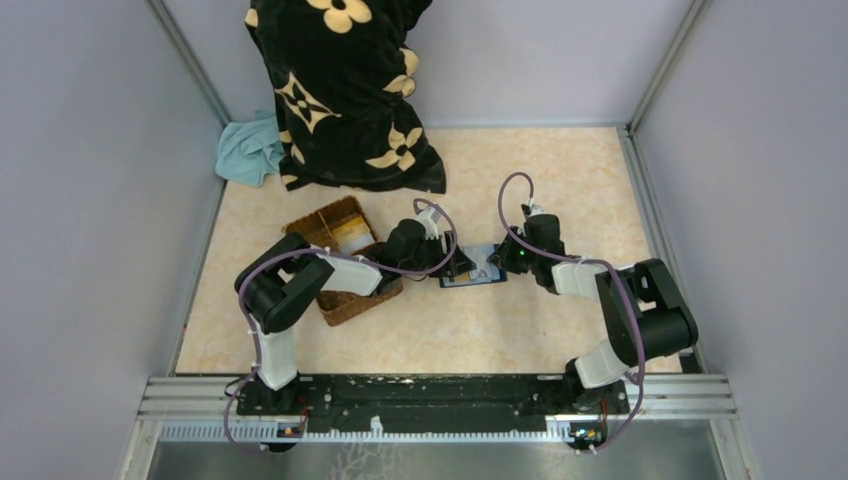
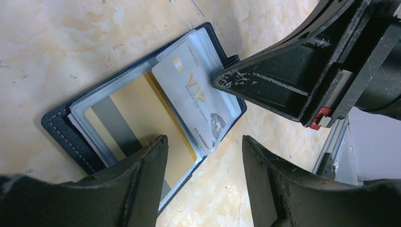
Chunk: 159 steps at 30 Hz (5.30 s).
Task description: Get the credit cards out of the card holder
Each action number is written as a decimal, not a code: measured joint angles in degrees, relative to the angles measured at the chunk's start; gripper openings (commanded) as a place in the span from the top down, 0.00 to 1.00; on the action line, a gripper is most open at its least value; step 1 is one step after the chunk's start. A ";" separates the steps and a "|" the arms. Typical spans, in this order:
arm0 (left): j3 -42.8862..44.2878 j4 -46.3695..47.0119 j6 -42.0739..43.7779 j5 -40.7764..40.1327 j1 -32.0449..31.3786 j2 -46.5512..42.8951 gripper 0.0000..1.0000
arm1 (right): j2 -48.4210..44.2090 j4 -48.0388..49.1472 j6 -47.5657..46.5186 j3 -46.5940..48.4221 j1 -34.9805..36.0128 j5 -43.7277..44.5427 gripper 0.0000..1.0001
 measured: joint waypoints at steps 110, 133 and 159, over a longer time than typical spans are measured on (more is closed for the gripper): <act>-6.62 37.07 -17.53 30.88 12.68 -1.99 0.73 | -13.81 37.81 11.45 -13.11 -2.21 -30.67 1.00; -3.04 50.84 -25.38 45.64 17.94 4.09 0.71 | -11.13 36.89 9.18 -12.98 0.83 -38.91 1.00; -5.40 50.23 -24.55 44.28 17.62 3.30 1.00 | -9.09 35.06 9.44 -11.80 0.85 -38.99 0.87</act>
